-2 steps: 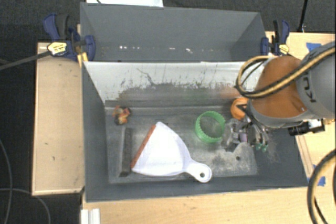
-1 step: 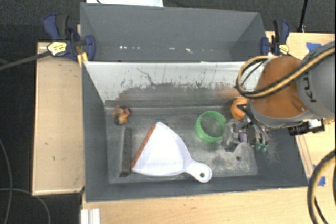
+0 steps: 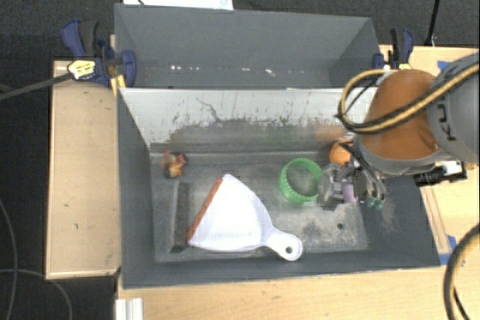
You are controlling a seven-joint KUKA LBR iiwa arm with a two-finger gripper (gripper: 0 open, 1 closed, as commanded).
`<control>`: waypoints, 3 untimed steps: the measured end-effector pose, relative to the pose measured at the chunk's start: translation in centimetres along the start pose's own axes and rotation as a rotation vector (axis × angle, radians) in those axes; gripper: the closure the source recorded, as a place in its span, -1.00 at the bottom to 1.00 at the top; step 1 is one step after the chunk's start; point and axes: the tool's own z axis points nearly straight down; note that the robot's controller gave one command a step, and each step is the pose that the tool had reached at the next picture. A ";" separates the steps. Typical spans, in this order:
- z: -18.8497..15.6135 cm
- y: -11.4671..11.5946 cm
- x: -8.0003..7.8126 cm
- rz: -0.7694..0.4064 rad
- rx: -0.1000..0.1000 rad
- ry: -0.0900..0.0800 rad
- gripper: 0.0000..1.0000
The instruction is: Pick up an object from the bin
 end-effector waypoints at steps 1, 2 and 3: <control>0.4 2.3 -1.3 -0.017 0.000 -0.004 1.00; -2.4 2.5 -2.1 -0.038 0.000 -0.001 -1.00; -2.4 2.5 -2.1 -0.039 0.001 -0.001 -1.00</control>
Offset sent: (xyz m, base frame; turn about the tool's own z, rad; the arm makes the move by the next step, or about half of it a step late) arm 0.0239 0.0215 0.0231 -0.0382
